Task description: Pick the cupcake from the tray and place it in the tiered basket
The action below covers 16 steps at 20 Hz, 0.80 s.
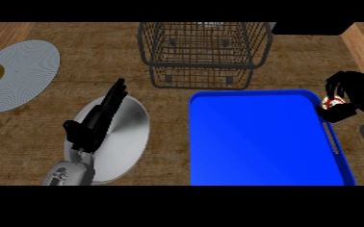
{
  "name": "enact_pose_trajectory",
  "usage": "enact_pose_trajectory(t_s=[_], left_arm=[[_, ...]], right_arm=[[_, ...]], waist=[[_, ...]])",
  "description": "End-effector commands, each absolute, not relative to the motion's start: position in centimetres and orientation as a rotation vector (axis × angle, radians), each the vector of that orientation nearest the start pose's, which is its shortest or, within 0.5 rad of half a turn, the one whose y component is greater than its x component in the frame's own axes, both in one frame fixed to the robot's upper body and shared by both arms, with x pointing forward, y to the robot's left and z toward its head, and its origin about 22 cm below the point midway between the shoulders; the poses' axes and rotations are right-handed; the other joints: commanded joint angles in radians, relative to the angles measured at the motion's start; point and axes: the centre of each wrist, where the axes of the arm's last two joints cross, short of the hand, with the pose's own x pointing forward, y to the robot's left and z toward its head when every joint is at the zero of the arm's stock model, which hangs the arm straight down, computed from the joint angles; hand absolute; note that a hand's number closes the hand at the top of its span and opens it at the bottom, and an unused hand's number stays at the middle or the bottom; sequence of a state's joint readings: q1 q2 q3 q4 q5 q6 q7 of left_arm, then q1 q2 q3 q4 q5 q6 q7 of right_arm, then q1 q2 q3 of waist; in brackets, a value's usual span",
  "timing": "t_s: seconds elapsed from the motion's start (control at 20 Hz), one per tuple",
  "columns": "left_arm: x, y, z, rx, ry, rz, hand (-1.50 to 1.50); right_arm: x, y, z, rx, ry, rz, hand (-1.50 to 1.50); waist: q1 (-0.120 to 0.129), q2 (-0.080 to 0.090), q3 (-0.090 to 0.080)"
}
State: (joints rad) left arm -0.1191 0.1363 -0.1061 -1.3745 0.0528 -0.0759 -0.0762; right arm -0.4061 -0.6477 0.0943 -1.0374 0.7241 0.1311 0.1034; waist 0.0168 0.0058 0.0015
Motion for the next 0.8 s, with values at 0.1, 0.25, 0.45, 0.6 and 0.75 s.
enact_pose_trajectory(t_s=[0.1,0.25,0.45,0.6,0.75], left_arm=[[27.2,23.3,-0.6,-0.088,-1.525,-0.231,0.00],[25.9,23.2,-2.9,-0.079,-1.522,-0.230,0.00],[26.1,23.8,-2.0,-0.065,-1.527,-0.219,0.00],[26.1,23.8,-1.9,-0.078,-1.528,-0.227,0.00],[26.8,23.3,-0.7,-0.090,-1.530,-0.232,0.00]], right_arm=[[34.2,-39.6,8.6,-0.857,-1.285,0.852,1.50],[35.9,-37.9,12.4,-0.706,-1.484,0.735,1.50],[35.7,-36.9,17.3,-0.726,-1.617,0.733,1.50],[36.3,-33.9,20.6,-0.695,-1.647,0.754,1.50],[37.7,-33.1,24.5,-0.686,-1.624,0.731,1.50]], waist=[[-0.011,-0.006,0.000],[-0.017,-0.009,-0.002],[-0.022,-0.012,-0.002],[-0.017,-0.010,-0.003],[-0.007,-0.007,-0.002]])
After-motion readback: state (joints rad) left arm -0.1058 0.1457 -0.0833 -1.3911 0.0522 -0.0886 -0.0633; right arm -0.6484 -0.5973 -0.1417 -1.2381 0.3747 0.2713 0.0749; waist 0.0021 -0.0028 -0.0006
